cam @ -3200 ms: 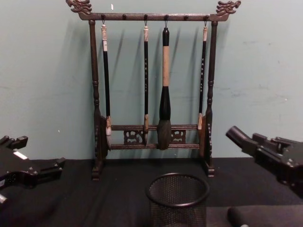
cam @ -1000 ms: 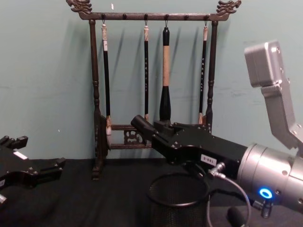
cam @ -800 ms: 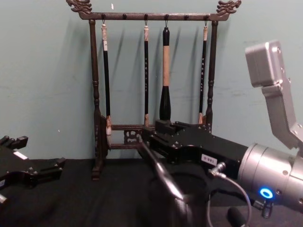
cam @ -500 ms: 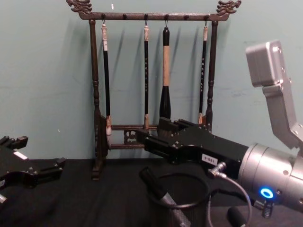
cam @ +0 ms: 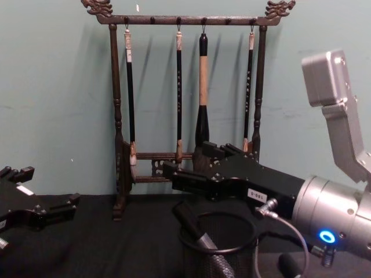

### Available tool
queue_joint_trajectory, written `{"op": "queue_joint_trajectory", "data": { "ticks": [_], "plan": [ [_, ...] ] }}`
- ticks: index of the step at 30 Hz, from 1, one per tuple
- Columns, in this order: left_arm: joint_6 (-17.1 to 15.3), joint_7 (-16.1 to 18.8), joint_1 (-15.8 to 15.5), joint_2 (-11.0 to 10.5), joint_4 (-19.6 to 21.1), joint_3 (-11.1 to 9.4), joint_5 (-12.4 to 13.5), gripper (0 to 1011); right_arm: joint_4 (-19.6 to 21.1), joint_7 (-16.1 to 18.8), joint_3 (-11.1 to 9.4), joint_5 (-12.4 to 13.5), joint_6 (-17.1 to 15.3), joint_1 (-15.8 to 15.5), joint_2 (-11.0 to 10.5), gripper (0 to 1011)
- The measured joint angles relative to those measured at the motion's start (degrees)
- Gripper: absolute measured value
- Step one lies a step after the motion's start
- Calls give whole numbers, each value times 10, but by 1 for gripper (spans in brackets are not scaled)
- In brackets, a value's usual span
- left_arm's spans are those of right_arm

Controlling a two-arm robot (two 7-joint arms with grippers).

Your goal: Pick up the water-based marker from the table and place it into the pen holder.

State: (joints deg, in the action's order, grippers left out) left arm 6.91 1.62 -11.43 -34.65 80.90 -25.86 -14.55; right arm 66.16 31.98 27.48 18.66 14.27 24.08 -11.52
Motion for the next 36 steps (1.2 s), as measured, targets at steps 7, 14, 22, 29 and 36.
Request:
{"op": "queue_joint_trajectory", "data": {
  "ticks": [7,14,22,29,36],
  "plan": [
    [0,0,0,0,0,0,0,1009,2,0,0,0,0,-1,-1,1002],
    [0,0,0,0,0,0,0,1009,25,-1,-8,7,-8,-13,-14,1002],
    [0,0,0,0,0,0,0,1009,67,-29,-17,2,-33,-36,-32,1003],
    [0,0,0,0,0,0,0,1009,111,-58,-32,-7,-50,-67,-48,1002],
    [0,0,0,0,0,0,0,1009,165,-103,-55,-18,-80,-105,-58,1002]
  ]
}}
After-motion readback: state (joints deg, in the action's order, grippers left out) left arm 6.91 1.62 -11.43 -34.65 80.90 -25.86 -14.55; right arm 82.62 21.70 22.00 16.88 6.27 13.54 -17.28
